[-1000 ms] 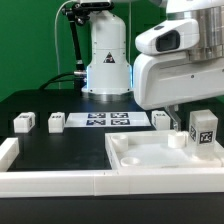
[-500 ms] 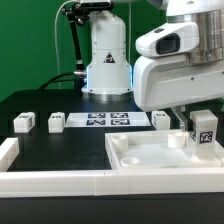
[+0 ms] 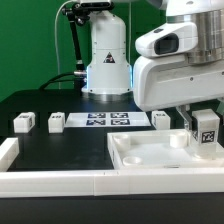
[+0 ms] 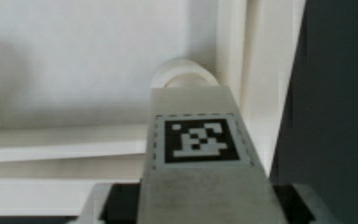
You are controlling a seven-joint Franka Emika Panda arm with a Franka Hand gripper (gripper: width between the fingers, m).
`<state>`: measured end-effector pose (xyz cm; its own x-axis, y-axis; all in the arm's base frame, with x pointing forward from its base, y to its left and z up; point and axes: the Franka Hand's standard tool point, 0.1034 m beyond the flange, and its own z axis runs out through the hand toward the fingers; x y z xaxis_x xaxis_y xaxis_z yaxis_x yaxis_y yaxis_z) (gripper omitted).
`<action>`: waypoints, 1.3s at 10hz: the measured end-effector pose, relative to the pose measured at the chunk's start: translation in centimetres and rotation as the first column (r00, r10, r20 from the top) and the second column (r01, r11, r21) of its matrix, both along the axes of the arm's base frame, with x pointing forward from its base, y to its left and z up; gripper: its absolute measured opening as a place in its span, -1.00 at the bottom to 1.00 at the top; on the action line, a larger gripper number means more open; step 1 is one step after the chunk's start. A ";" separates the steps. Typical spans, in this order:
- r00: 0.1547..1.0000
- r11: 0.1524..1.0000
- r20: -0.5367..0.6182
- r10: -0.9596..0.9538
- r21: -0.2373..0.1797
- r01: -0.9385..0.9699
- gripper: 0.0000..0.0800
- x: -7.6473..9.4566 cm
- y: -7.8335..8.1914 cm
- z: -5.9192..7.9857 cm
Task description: Assemble square table
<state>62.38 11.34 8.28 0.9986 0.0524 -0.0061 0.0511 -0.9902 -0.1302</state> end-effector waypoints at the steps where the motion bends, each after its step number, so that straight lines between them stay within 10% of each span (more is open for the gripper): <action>1: 0.996 0.996 -0.003 -0.089 0.000 0.089 -0.27 0.0 0.0 0.0; 7: 0.758 0.758 -0.028 -0.652 -0.005 0.652 -0.27 -0.7 -0.5 -0.2; 13: 0.276 0.282 -0.112 -0.955 -0.043 0.958 -0.27 -0.7 0.5 -0.3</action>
Offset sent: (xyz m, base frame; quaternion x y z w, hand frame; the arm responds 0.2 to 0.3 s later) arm -0.0237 0.0102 -0.0081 0.0115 -0.0087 0.2517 0.9677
